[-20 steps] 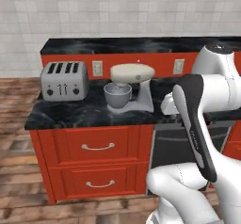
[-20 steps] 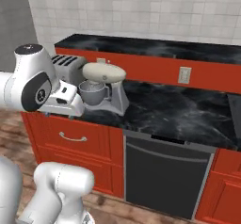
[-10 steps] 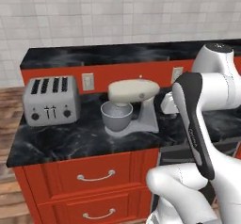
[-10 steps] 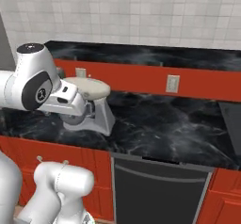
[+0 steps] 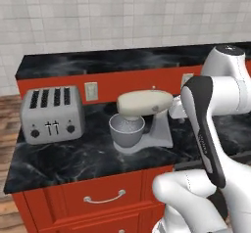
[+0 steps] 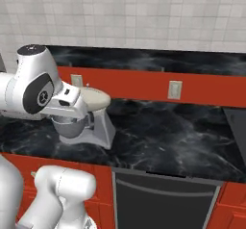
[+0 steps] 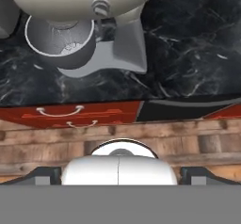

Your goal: Navigate to the stand mixer.

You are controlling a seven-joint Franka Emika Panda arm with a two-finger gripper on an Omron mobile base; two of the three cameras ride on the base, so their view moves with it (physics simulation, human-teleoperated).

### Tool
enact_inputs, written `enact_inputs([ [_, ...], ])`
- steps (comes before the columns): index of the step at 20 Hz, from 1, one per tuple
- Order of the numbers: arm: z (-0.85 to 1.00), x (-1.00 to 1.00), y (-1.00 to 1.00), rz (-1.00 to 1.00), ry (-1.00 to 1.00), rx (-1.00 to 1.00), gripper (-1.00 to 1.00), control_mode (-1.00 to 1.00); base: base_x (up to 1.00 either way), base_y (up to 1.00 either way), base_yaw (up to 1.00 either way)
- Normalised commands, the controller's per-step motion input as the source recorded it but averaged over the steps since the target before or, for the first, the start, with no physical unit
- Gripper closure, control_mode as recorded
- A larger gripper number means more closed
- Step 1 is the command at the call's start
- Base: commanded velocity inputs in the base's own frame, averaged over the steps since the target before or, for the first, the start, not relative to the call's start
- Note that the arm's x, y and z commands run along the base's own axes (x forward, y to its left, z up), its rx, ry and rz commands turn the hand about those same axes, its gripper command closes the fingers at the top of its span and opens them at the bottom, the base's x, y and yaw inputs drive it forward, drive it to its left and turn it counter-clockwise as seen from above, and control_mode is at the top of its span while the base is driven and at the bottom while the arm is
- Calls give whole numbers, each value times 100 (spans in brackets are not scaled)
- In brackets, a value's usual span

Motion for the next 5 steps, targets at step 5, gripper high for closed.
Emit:
enact_inputs([
  [5, 0, 0, 0, 0, 0, 0, -100, 100, 56, 35, 0],
])
